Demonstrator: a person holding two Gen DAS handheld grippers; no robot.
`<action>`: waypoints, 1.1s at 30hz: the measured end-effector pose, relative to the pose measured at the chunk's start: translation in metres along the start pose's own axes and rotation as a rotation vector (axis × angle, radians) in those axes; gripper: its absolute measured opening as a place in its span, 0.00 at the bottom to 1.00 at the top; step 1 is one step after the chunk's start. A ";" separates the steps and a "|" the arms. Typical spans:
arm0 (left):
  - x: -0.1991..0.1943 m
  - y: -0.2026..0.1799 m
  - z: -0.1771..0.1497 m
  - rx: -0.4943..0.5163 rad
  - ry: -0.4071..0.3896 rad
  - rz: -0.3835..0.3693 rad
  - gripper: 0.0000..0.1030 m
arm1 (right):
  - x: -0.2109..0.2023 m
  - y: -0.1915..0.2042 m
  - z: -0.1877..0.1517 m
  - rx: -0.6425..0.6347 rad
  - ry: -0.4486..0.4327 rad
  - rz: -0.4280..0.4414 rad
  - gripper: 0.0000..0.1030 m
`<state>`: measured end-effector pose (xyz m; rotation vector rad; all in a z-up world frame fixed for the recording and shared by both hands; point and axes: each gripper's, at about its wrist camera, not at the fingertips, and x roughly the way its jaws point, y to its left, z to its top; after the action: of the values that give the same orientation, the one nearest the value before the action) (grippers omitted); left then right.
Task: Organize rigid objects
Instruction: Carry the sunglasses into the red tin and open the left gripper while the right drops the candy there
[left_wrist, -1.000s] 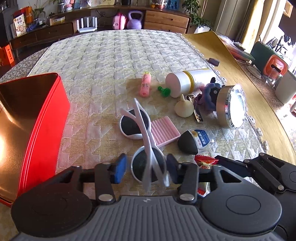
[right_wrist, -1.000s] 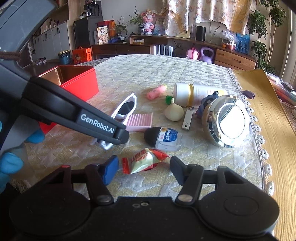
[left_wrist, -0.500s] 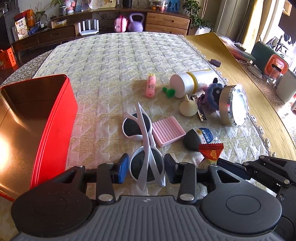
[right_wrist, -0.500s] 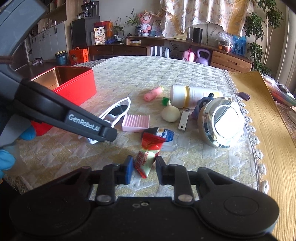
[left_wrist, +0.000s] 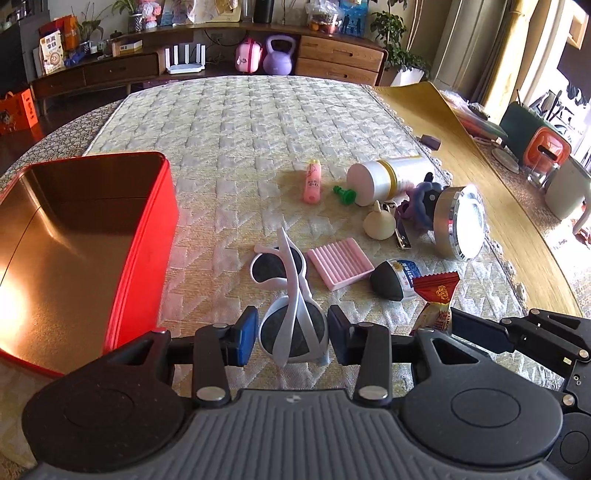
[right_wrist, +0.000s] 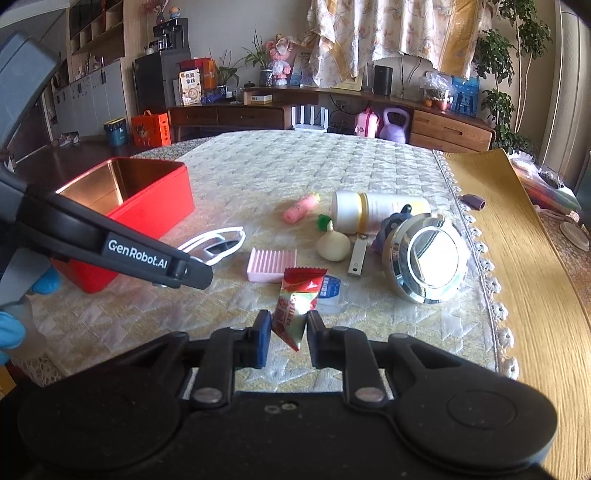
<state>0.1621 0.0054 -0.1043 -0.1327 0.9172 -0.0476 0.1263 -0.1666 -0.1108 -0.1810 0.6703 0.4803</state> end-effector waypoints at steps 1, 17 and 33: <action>-0.003 0.002 0.000 -0.005 -0.004 -0.003 0.38 | -0.002 0.001 0.001 -0.001 -0.005 0.001 0.19; -0.039 0.035 0.017 -0.113 -0.055 -0.051 0.21 | -0.028 0.018 0.027 -0.030 -0.052 0.010 0.19; -0.102 0.105 0.039 -0.190 -0.197 -0.011 0.21 | -0.023 0.078 0.096 -0.143 -0.094 0.155 0.19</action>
<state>0.1296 0.1232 -0.0146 -0.3132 0.7235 0.0422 0.1264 -0.0767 -0.0226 -0.2410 0.5607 0.6826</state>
